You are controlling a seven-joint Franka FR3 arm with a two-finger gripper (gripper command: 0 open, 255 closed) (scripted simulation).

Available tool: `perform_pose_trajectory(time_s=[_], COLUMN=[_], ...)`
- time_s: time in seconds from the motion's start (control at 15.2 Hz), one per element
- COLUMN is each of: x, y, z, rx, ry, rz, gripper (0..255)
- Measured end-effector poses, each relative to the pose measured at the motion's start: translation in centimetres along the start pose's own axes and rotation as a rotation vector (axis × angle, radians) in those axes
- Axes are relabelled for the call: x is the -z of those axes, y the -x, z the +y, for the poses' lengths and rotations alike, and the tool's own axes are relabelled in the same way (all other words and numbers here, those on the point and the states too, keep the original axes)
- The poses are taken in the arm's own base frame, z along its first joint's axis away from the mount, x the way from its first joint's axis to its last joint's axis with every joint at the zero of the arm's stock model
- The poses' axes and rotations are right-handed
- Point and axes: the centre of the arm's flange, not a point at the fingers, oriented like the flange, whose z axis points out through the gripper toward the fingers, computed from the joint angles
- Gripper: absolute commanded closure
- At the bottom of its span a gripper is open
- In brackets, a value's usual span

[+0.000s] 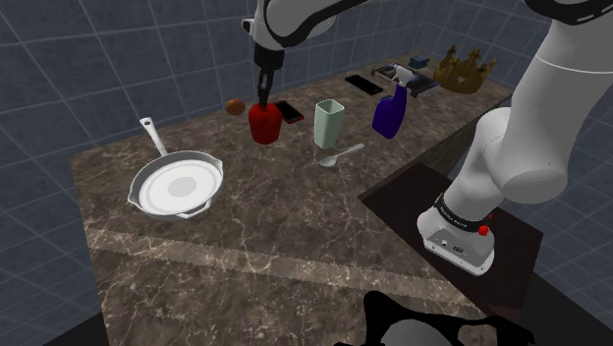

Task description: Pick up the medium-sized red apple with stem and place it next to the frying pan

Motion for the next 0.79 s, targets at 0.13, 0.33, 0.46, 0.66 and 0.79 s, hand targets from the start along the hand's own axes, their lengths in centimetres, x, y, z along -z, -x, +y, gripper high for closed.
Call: perform_pose_trajectory(time_s=[0.13, 0.33, 0.46, 0.66, 0.79], x=[0.0, 0.0, 0.0, 0.0, 1.7], y=[0.0, 0.0, 0.0, 0.0, 0.0], z=[0.0, 0.0, 0.0, 0.0, 0.0], rx=[0.000, 0.000, 0.000, 0.000, 0.000], ry=[0.000, 0.000, 0.000, 0.000, 0.000], rz=[0.000, 0.000, 0.001, 0.001, 0.001], gripper=[255, 0, 0, 0, 0])
